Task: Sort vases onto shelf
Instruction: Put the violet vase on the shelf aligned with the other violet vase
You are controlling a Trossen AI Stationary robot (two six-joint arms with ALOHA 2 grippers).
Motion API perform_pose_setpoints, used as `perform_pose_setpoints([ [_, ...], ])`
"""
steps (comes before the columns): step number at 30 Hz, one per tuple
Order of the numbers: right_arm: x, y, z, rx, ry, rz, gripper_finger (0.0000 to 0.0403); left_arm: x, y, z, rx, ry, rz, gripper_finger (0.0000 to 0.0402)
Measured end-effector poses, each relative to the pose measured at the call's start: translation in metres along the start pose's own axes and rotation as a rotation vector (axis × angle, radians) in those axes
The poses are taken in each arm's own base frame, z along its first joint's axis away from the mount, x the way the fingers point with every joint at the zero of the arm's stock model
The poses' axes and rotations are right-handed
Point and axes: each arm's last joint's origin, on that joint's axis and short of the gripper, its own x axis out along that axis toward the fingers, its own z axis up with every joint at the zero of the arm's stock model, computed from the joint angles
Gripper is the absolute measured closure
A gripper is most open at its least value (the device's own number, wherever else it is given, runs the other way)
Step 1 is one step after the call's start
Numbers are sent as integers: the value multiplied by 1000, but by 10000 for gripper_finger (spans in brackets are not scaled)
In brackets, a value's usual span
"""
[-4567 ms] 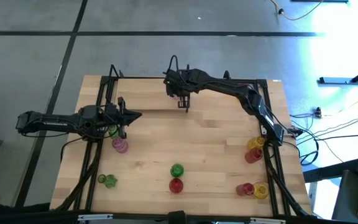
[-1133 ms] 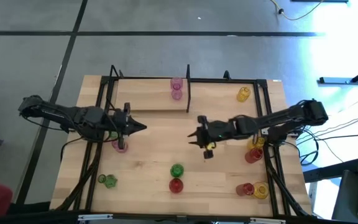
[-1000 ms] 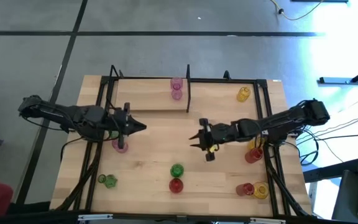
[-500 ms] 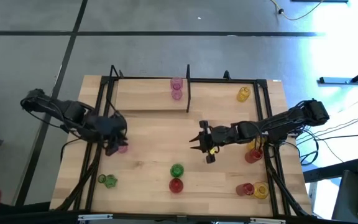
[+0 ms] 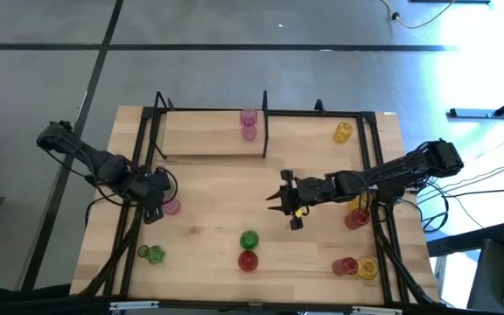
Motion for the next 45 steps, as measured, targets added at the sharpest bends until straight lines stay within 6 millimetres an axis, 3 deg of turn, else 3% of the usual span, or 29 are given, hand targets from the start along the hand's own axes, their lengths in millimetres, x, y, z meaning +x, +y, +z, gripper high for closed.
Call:
perform_pose_setpoints([
  [12, 0, 0, 0, 0, 4, -17, 295, 13, -11, 6, 155, 46, 68, 285],
  [31, 0, 0, 0, 1, 4, -18, 295, 31, -13, 2, 161, 100, 68, 288],
  [41, 0, -1, 0, 2, 3, -19, 295, 33, -12, 2, 186, 97, 67, 381],
  [45, 0, -1, 0, 2, 2, -18, 295, 34, -13, 3, 186, 91, 58, 384],
])
